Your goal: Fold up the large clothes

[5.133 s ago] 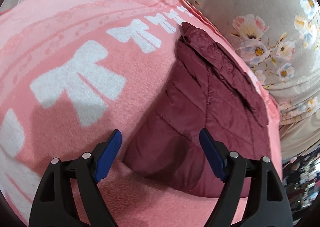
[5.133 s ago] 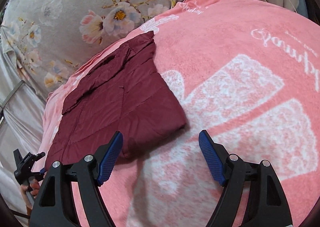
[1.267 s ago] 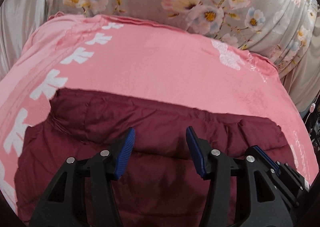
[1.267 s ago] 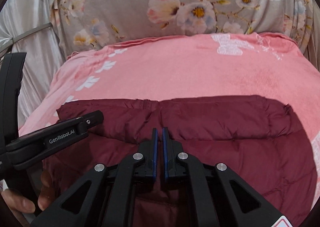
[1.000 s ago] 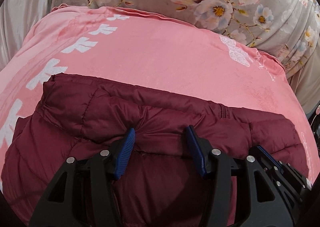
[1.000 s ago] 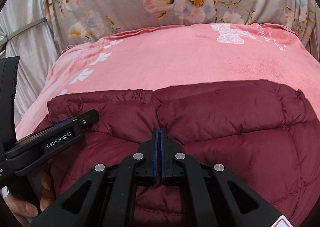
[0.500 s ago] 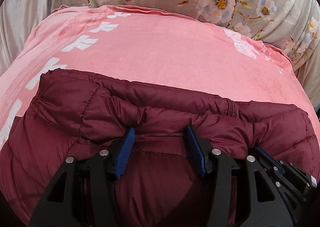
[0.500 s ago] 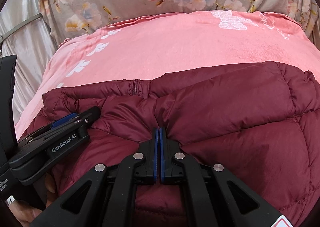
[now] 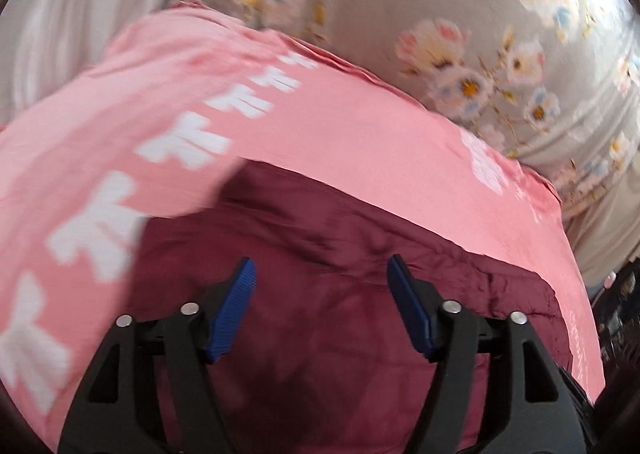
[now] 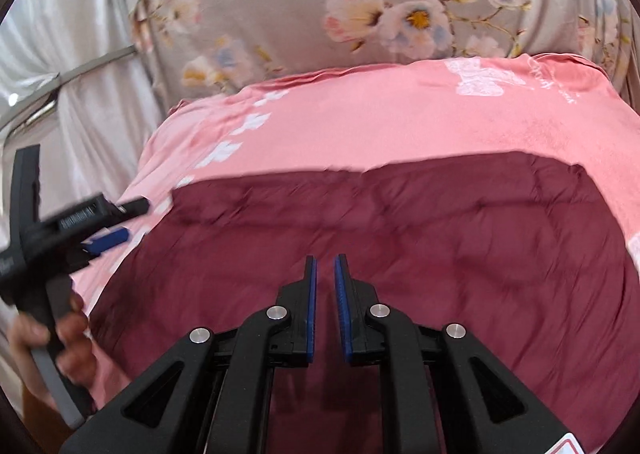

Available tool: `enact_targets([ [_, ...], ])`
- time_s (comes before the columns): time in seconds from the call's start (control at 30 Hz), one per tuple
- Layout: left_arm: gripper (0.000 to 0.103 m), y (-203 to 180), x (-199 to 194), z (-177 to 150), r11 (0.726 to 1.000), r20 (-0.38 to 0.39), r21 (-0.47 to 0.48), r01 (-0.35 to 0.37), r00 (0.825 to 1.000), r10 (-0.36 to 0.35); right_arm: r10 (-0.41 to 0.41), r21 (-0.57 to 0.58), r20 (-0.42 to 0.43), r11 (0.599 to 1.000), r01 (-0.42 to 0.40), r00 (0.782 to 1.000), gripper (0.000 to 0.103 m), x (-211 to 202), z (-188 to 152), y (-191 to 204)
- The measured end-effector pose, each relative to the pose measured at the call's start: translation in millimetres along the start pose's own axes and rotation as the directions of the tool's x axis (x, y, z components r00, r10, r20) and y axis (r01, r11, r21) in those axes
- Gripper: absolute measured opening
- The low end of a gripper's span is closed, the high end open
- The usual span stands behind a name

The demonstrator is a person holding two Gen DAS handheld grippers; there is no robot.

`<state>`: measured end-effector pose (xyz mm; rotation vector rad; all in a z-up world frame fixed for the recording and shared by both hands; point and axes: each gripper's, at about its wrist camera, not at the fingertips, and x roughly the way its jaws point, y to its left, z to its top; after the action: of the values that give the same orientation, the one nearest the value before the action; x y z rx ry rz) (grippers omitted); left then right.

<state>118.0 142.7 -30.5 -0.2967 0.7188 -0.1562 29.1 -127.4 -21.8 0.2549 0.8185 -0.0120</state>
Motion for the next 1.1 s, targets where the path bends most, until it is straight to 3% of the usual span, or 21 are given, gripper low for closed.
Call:
enact_targets([
  [0.1, 0.071, 42.8, -20.0, -2.8, 0.996, -0.029, -0.072, -0.046, 0.999, 0.044, 0.013, 0.002, -0.006, 1.0, -0.013, 1.0, 0.013, -0.8, -13.4, 15.8],
  [0.37, 0.071, 110.2, -15.1, -36.3, 0.974, -0.157, -0.224, -0.026, 0.988, -0.01, -0.008, -0.03, -0.059, 1.0, 0.006, 0.998, 0.013, 3.6, -46.2, 42.9],
  [0.47, 0.074, 116.8, -9.0, -47.0, 0.969, -0.168, -0.248, 0.009, 0.984, -0.053, -0.036, -0.051, -0.066, 0.998, 0.033, 0.997, 0.013, 8.3, -54.6, 47.6],
  [0.63, 0.093, 105.5, -6.4, -49.8, 0.979, -0.155, -0.203, 0.035, 0.986, -0.068, -0.084, -0.087, -0.058, 0.993, 0.079, 0.995, 0.013, 14.7, -64.6, 54.4],
  [0.87, 0.094, 87.7, 2.3, -49.0, 0.986, -0.173, -0.159, 0.058, 0.981, -0.085, -0.106, -0.112, -0.045, 0.989, 0.101, 0.993, 0.013, 19.5, -69.5, 56.3],
  [1.0, 0.069, 74.6, 3.0, -47.8, 0.981, -0.196, -0.162, 0.111, 0.97, -0.142, -0.105, -0.115, -0.038, 0.988, 0.1, 0.994, 0.013, 19.9, -71.4, 55.1],
  [1.07, 0.057, 68.9, -2.8, -45.7, 0.982, -0.183, -0.159, 0.102, 0.974, -0.131, -0.102, -0.113, -0.033, 0.989, 0.097, 0.994, 0.013, 19.9, -72.1, 54.4],
  [1.1, 0.044, 65.5, -7.9, -43.5, 0.984, -0.169, -0.15, 0.099, 0.978, -0.124, -0.1, -0.113, -0.029, 0.989, 0.097, 0.995, 0.013, 19.6, -72.7, 54.0],
])
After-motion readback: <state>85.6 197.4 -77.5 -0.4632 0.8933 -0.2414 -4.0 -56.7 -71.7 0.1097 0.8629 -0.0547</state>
